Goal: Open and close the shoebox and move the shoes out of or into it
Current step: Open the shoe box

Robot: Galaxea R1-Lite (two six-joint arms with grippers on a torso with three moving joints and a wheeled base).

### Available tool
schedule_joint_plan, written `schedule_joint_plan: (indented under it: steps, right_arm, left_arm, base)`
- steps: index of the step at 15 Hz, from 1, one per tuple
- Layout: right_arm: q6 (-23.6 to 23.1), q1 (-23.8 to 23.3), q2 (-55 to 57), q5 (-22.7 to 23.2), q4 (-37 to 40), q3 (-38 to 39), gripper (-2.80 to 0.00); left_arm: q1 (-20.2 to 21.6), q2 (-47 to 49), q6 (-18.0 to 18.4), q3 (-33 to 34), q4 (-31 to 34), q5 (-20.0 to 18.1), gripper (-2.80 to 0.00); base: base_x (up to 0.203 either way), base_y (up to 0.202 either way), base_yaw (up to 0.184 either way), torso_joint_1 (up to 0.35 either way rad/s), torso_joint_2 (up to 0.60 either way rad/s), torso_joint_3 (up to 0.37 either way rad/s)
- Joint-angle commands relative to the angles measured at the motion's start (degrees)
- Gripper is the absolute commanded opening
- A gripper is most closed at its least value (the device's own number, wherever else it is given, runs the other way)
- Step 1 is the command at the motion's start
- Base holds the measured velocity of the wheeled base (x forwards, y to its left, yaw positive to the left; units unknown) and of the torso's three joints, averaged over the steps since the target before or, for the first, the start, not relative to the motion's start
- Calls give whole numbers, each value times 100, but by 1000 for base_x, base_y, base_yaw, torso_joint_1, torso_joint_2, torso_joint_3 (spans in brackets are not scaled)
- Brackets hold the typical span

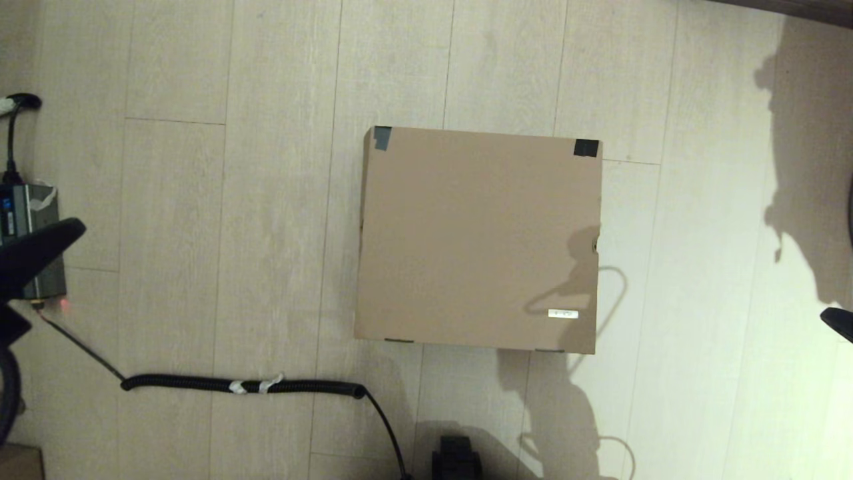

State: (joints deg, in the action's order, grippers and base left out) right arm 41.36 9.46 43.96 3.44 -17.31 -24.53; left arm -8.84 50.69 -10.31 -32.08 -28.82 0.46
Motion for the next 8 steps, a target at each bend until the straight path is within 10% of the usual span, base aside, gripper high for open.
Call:
schedule_joint_plan:
  steps: [1, 4, 8]
  right_arm:
    - [21, -32, 81, 10, -18, 33, -280]
    - [28, -22, 1048, 240, -159, -91, -280]
    - [-207, -39, 2085, 1674, -707, -636, -280]
  left_arm:
    - [6, 70, 34, -119, -3, -214, -280]
    - [2, 909, 30, -131, -99, -655, -280]
    - [-87, 2193, -81, -311, -1195, -1138, -280]
  base:
    - [0, 0, 0, 0, 0, 0]
    - [0, 0, 0, 0, 0, 0]
    - [0, 0, 0, 0, 0, 0]
